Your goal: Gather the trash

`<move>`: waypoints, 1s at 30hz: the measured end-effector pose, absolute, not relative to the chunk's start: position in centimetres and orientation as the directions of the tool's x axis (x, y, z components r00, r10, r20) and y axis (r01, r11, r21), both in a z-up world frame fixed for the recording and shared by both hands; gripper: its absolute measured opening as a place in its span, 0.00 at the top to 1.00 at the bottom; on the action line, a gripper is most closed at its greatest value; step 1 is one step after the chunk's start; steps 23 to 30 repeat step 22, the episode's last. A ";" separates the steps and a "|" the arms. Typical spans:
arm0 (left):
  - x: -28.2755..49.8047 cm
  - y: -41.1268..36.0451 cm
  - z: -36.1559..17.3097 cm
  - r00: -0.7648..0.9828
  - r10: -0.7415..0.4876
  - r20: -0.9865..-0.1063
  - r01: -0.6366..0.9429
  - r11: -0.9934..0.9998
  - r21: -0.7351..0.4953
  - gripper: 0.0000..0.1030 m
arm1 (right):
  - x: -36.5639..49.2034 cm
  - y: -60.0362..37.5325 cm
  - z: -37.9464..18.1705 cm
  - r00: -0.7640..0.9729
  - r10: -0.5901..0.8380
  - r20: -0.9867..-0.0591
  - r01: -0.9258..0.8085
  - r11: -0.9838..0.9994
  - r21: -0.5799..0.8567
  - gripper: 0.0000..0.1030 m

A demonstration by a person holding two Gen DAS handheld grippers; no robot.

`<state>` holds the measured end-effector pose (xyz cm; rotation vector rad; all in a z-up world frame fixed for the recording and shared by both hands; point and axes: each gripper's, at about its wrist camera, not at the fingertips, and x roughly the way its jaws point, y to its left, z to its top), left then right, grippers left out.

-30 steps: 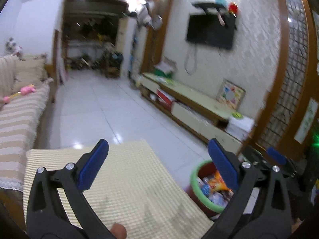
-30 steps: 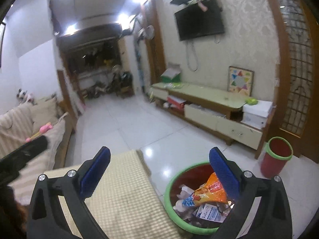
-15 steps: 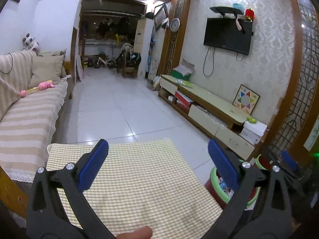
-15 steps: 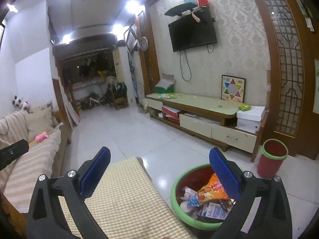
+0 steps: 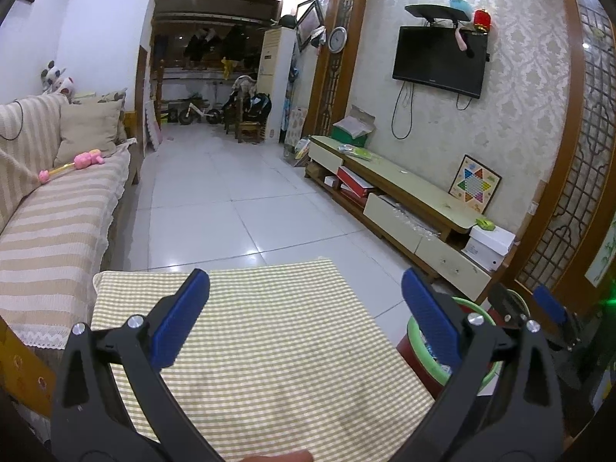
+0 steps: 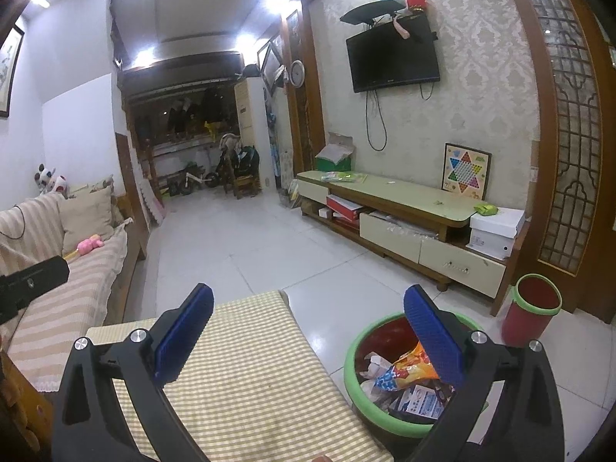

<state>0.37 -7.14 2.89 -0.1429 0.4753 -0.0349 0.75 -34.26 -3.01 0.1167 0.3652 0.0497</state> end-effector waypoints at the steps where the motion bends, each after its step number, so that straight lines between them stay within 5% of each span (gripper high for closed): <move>1: 0.4 -7.0 2.9 0.888 -0.067 -0.455 -0.002 0.989 -0.149 0.05 | 0.7 -34.1 -3.1 0.932 0.071 -0.355 -0.029 0.992 0.121 0.07; 13: 0.4 -6.3 2.2 0.878 -0.059 -0.476 -0.017 0.988 -0.155 0.05 | 2.1 -32.3 -5.7 0.896 0.110 -0.431 -0.074 0.992 0.100 0.07; 22: -0.2 -3.2 -1.8 0.819 0.035 -0.573 -0.129 0.984 -0.124 0.05 | 10.6 -25.7 -18.0 0.710 0.169 -0.683 -0.227 0.974 0.004 0.07; 30: -0.2 -3.2 -1.8 0.819 0.035 -0.573 -0.129 0.984 -0.124 0.05 | 10.6 -25.7 -18.0 0.710 0.169 -0.683 -0.227 0.974 0.004 0.07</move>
